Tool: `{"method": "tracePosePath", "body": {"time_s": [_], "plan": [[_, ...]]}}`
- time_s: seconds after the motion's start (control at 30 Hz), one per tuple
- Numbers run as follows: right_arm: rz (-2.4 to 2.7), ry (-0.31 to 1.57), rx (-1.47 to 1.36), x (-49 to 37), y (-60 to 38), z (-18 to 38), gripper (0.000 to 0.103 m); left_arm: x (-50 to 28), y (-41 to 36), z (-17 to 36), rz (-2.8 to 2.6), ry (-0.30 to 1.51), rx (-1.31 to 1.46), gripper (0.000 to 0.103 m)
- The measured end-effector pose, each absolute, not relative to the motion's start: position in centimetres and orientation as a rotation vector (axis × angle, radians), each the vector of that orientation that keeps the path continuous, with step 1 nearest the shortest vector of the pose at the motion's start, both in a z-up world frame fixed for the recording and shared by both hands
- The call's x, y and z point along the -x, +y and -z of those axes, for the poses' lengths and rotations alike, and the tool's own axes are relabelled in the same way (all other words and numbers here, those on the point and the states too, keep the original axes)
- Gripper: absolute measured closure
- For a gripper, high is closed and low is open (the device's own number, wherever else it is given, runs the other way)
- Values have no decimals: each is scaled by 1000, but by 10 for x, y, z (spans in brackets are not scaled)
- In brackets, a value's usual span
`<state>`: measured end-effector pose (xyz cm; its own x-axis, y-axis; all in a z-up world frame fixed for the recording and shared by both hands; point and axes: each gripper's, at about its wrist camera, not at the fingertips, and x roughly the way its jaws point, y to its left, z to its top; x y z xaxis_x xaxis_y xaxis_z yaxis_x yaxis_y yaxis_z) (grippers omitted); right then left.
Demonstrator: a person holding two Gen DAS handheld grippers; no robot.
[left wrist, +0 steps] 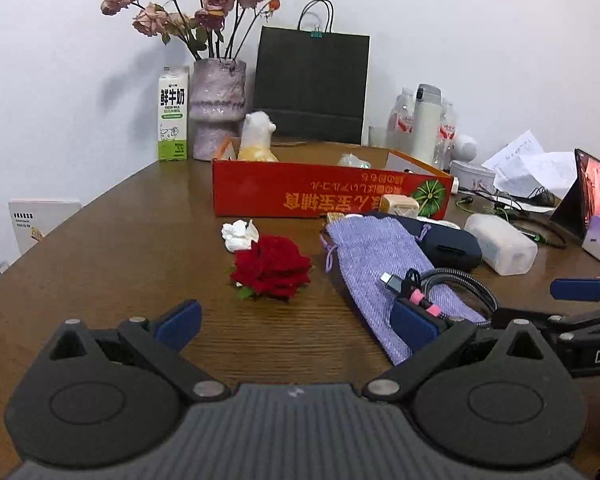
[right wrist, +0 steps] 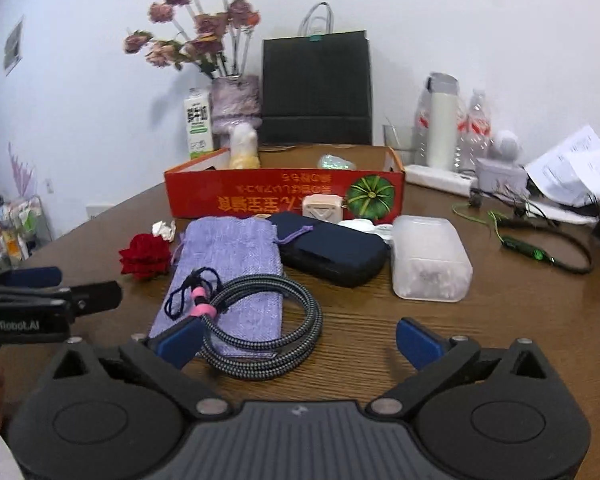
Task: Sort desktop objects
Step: 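Grasp the braided cable with the right tool while the left tool grasps the red rose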
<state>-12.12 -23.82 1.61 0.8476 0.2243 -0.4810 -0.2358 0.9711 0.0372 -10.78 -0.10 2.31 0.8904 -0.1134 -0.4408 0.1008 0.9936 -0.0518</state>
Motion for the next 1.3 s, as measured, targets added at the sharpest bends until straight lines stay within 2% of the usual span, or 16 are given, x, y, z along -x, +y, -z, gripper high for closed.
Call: {"method": "tracePosePath", "body": {"time_s": [0.3,0.47,0.53,0.63,0.77,0.83,0.93,0.97,1.03,1.2,1.3], "plan": [[-269,470,42,125,-232,-21,2,99,14,-32,105,484,97,0],[-335,602,0,103,-213,-21,27,66,27,-41,118,500,138,1],[-330,612,17,95,-202,-20,29,54,27,-42,120,498,137,2],[-350,605,58,88,-188,-22,40,38,27,-39,136,516,138,3],[-337,592,104,80,-179,-28,45,24,30,-29,134,541,132,11],[-358,600,86,76,-175,-31,48,18,33,-25,146,558,142,20],[-407,625,70,69,-167,-28,57,11,36,-21,164,584,150,40],[-415,637,69,67,-164,-26,63,10,37,-19,172,594,157,50],[-415,663,67,62,-159,-18,76,10,37,-18,190,599,165,52],[-383,640,74,61,-151,-12,77,12,32,-18,192,598,147,55],[-360,633,86,62,-148,-13,81,15,33,-19,176,586,152,57]]}}
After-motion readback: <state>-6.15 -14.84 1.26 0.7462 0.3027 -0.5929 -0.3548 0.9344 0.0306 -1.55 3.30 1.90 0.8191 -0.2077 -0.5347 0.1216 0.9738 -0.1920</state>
